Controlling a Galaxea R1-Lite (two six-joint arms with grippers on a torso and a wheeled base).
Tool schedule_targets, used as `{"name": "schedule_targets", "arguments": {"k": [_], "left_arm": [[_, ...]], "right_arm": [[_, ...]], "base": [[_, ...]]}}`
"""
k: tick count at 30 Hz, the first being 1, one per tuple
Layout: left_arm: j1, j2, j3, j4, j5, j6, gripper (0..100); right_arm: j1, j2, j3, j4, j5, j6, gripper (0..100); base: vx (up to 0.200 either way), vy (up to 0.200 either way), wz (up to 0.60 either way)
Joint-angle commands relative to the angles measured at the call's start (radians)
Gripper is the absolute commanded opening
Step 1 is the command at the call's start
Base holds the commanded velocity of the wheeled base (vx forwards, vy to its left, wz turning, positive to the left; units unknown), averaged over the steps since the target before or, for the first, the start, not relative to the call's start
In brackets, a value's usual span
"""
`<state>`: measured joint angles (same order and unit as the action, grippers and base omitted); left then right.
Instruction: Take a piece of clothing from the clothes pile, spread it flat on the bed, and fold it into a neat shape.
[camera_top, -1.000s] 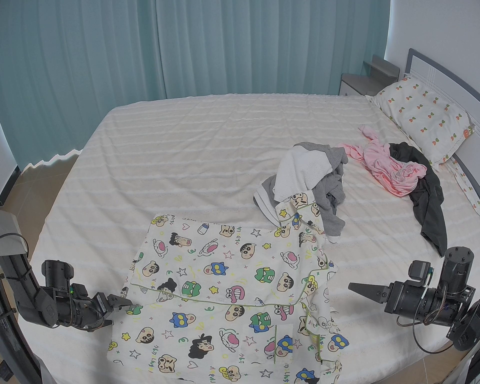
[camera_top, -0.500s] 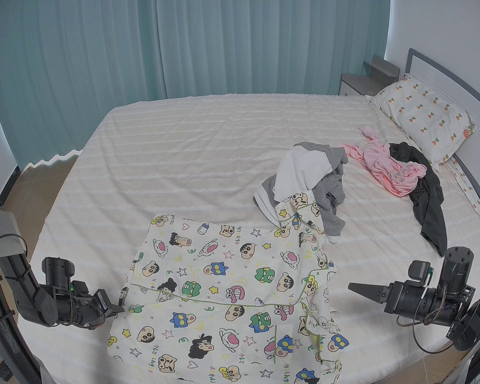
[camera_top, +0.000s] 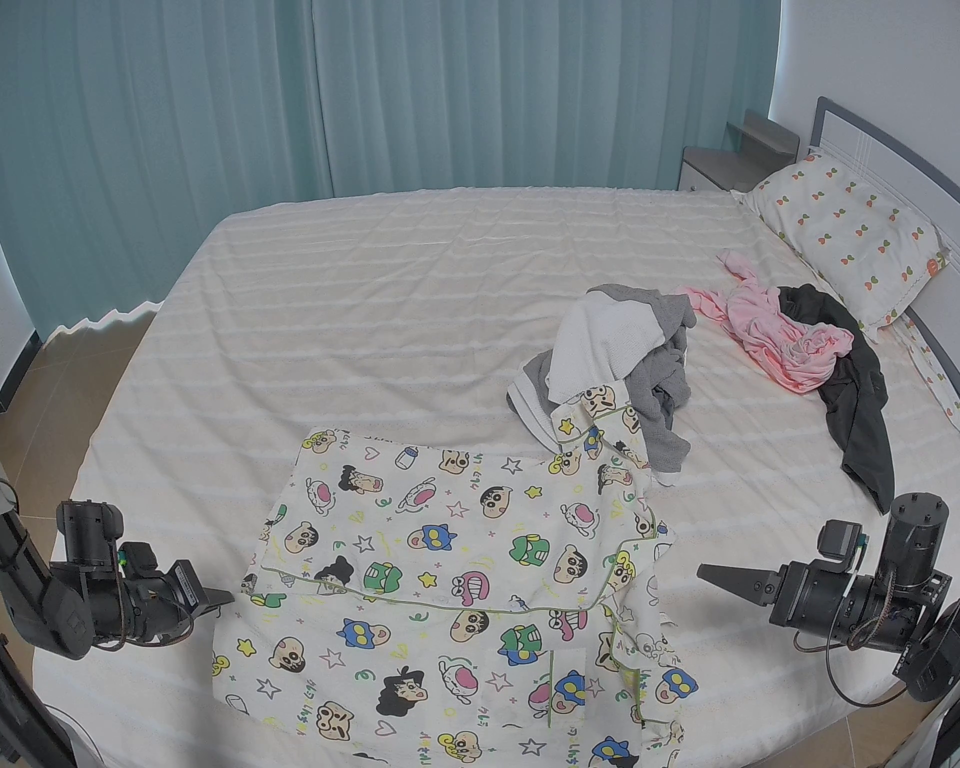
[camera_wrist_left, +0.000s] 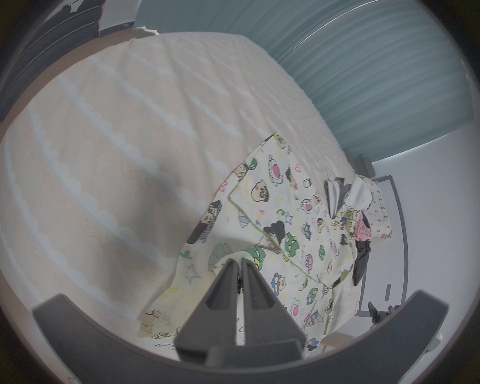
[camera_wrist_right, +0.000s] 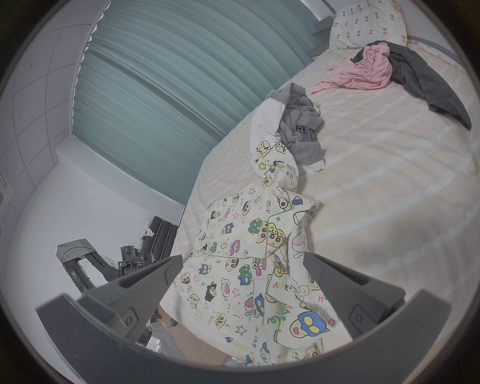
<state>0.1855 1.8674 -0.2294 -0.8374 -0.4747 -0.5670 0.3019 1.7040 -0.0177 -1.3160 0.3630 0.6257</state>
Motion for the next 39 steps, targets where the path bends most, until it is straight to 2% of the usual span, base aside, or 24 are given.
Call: {"name": "schedule_targets", "arguments": {"k": [1,8,13,16,19,21,30,33,37,39], "left_arm": [[0.0,-0.09,0.033,-0.02,-0.013,-0.001,0],[0.022,-0.179,0.151,-0.141,-0.117,0.003,0],[0.066,-0.159,0.16,-0.143,-0.116,0.036,0],[0.084,-0.082,0.162,-0.14,-0.11,0.085,0],[0.107,0.053,0.153,-0.147,-0.064,0.176,0],[0.117,0.098,0.14,-0.152,-0.05,0.2,0],[0.106,0.139,0.097,-0.206,-0.062,0.18,0],[0.109,0.137,0.097,-0.209,-0.068,0.17,0],[0.121,0.133,0.104,-0.209,-0.116,0.148,0],[0.149,0.105,0.101,-0.209,-0.168,0.134,0]], "right_arm": [[0.0,-0.001,0.018,0.0,-0.002,0.0,100],[0.002,-0.001,0.018,0.001,-0.002,-0.001,100],[0.002,-0.001,0.018,0.003,-0.002,-0.001,100],[0.002,0.0,0.018,0.004,-0.002,-0.001,100],[0.003,0.002,0.018,0.006,-0.002,-0.001,100],[0.006,0.0,0.018,0.007,-0.002,-0.001,100],[0.008,0.002,0.018,0.009,-0.006,-0.003,100],[0.006,0.016,0.018,0.009,-0.035,-0.004,100],[0.003,0.066,0.018,0.007,-0.045,-0.008,100],[-0.003,0.132,0.018,-0.003,-0.047,-0.015,100]], "base": [[0.0,0.0,0.0],[0.0,0.0,0.0],[0.0,0.0,0.0],[0.0,0.0,0.0],[0.0,0.0,0.0],[0.0,0.0,0.0],[0.0,0.0,0.0],[0.0,0.0,0.0],[0.0,0.0,0.0],[0.0,0.0,0.0]]}}
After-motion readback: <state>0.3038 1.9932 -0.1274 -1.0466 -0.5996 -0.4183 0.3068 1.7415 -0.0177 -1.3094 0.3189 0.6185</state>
